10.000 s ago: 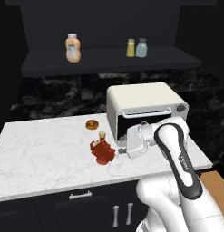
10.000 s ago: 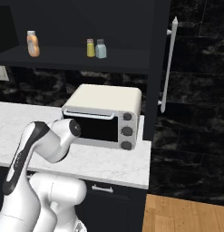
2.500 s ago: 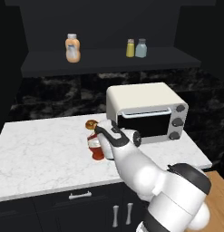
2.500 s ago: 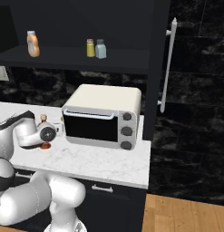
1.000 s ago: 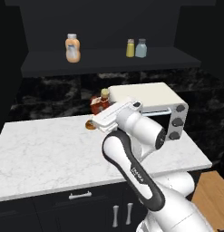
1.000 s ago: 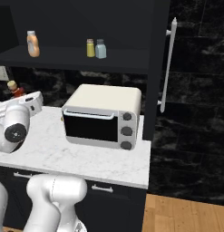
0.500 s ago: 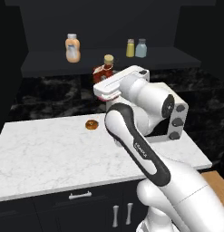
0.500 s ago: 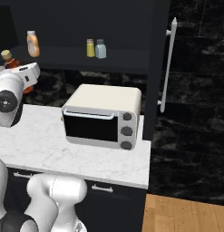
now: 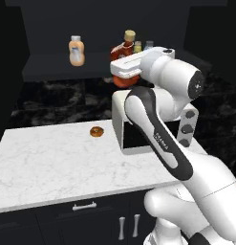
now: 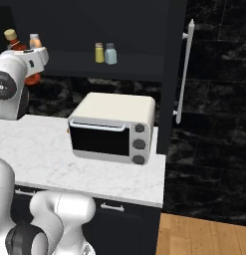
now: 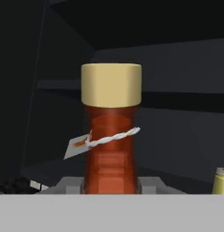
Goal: Put the shaker and condiment bottle from the counter next to their counterparts in the cabinet.
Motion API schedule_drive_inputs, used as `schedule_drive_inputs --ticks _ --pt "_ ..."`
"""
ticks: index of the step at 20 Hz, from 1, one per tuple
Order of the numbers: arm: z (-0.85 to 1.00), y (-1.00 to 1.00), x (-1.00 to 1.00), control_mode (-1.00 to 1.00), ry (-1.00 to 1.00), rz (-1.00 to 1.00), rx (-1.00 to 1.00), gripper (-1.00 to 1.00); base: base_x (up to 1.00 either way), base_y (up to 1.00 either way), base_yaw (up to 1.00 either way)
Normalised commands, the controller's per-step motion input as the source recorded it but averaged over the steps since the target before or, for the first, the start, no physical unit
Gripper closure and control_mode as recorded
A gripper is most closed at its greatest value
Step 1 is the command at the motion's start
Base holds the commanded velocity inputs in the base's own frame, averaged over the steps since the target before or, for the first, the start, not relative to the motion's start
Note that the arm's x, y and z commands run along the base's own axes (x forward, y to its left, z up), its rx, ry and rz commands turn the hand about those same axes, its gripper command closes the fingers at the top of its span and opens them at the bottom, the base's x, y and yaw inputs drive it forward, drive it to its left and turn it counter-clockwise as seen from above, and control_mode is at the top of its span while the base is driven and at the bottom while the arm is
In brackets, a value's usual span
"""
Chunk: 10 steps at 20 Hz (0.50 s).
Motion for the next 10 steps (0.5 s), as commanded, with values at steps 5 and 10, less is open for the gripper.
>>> schedule_drive_inputs --ticks 5,10 --pt "0.34 -0.31 0.14 -1.0 0.17 -0.09 0.1 1.0 0.0 0.0 0.0" --pt "-0.08 0.0 0.06 -1.0 0.13 0.0 0.08 1.0 0.0 0.0 0.0"
